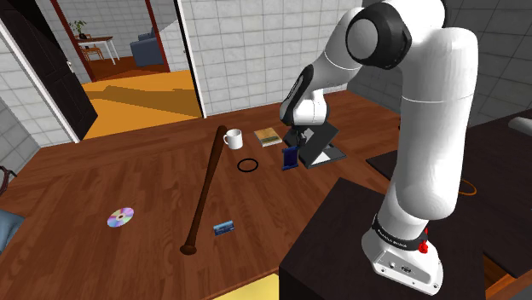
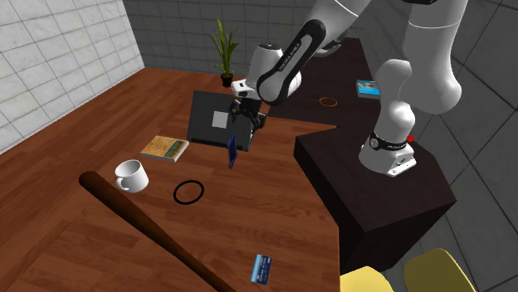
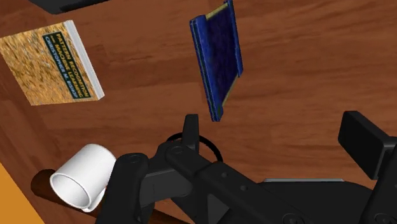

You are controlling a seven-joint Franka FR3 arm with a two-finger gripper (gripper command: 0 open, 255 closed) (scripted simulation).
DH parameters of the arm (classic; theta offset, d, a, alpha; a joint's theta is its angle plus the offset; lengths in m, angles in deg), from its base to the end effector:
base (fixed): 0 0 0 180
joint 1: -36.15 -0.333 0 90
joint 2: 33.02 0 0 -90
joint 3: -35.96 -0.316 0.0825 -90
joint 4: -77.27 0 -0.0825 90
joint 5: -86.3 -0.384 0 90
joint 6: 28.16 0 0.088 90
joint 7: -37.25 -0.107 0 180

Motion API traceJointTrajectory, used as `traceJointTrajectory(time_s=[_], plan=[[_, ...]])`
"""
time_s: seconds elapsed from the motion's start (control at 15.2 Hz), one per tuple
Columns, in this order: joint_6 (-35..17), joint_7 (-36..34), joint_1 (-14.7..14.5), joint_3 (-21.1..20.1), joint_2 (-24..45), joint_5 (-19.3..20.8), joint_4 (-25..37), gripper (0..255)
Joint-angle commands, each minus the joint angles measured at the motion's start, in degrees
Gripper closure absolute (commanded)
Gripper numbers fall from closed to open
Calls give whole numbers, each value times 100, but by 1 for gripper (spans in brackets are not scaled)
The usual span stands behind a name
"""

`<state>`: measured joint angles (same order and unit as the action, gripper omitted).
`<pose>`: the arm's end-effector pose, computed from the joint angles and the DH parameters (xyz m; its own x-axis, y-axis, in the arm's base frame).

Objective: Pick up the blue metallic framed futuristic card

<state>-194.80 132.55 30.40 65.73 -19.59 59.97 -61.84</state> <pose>0.4561 -0.2366 0.2523 0.6557 0.7501 0.0859 0.7064 -0.6497 0.2808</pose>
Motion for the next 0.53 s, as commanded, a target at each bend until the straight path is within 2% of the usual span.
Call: traceJointTrajectory(time_s=[0.0,0.13,0.33,0.46], plan=[[-106,871,555,-582,498,-686,390,0],[-205,1456,1046,-1074,956,-1032,794,0],[-324,2119,1613,-1620,1623,-1281,1429,0],[-390,2230,1734,-1749,1767,-1340,1529,0]])
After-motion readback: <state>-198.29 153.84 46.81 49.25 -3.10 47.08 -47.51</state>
